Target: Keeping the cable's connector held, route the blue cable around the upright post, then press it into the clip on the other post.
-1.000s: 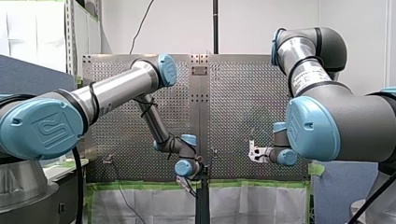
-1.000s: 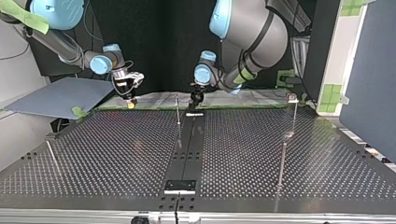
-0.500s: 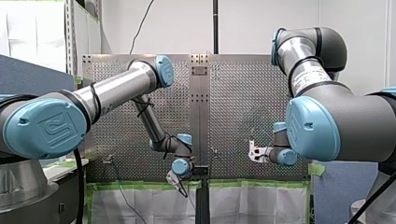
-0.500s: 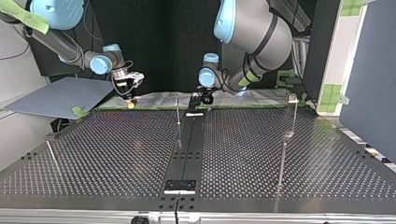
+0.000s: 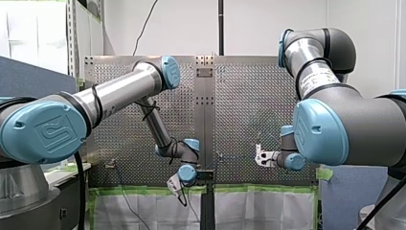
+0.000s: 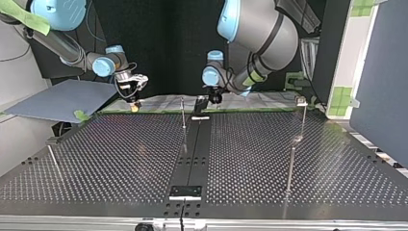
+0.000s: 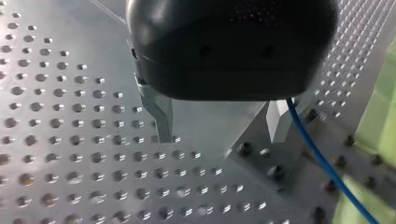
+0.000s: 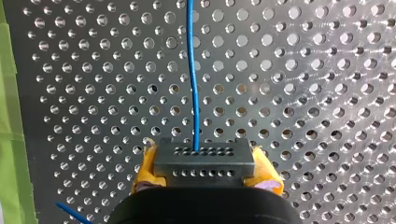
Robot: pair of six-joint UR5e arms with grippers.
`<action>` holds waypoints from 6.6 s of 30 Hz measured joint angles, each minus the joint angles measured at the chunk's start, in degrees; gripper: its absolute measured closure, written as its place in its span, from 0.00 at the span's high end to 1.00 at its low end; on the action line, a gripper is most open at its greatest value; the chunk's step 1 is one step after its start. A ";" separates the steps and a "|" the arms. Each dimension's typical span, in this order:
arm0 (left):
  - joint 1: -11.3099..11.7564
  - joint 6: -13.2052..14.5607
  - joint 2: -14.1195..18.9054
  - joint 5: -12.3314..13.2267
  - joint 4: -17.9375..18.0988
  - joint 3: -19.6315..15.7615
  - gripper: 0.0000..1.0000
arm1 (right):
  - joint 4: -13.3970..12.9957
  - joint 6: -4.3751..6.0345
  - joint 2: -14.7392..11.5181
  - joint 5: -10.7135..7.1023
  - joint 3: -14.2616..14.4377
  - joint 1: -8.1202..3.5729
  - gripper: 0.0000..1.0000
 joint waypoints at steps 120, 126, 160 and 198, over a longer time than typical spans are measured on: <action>0.16 22.71 43.77 7.49 -17.71 -11.48 0.00 | -0.12 0.26 0.12 0.18 0.00 0.31 0.00; 0.43 23.63 46.79 5.54 -20.52 -9.83 0.00 | -0.12 0.26 0.12 0.18 0.00 0.31 0.00; 4.75 23.71 63.66 0.73 -27.97 -7.92 0.00 | -0.14 0.26 0.30 0.18 0.00 0.32 0.00; 22.45 15.05 65.94 17.07 -27.51 -7.92 0.00 | -0.15 0.21 0.50 -0.49 0.01 0.32 0.00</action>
